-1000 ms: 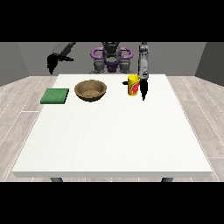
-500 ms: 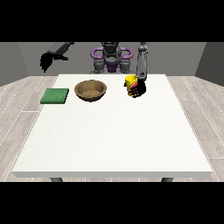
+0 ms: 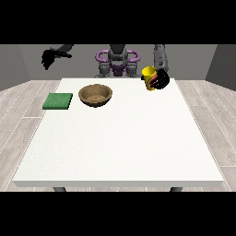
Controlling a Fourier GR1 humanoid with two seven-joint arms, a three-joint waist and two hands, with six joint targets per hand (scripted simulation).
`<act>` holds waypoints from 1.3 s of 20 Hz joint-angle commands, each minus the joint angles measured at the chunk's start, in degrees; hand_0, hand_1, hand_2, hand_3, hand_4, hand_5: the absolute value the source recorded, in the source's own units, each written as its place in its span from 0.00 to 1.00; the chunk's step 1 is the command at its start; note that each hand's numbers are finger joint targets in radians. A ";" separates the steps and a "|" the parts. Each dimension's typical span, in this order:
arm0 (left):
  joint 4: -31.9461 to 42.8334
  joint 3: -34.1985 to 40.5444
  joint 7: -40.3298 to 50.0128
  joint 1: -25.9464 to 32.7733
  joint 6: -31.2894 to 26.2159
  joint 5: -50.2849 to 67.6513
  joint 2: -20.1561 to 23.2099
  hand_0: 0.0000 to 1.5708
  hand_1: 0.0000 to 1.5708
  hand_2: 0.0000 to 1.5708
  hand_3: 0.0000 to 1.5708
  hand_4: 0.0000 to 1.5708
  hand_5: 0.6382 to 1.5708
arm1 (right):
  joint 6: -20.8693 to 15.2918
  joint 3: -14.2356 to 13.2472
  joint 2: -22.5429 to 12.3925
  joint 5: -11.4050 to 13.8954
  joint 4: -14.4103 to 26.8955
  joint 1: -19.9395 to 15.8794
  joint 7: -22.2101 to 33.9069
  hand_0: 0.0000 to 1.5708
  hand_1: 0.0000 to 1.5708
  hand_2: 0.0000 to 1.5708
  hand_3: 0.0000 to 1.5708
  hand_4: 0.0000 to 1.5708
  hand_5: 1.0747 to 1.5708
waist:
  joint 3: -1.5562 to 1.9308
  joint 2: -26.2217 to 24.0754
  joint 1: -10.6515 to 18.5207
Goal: Pick the cup and pour the ball into the bowl, then pick the bowl and place it on the pad
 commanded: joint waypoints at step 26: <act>3.13 -31.42 53.01 -27.99 -2.81 -51.70 -2.94 0.96 0.96 1.00 1.00 0.88 0.82 | 7.27 -2.11 -3.58 -0.71 13.39 -1.24 -5.78 0.00 0.00 0.00 0.00 0.00 1.00 | -0.14 -3.92 -2.94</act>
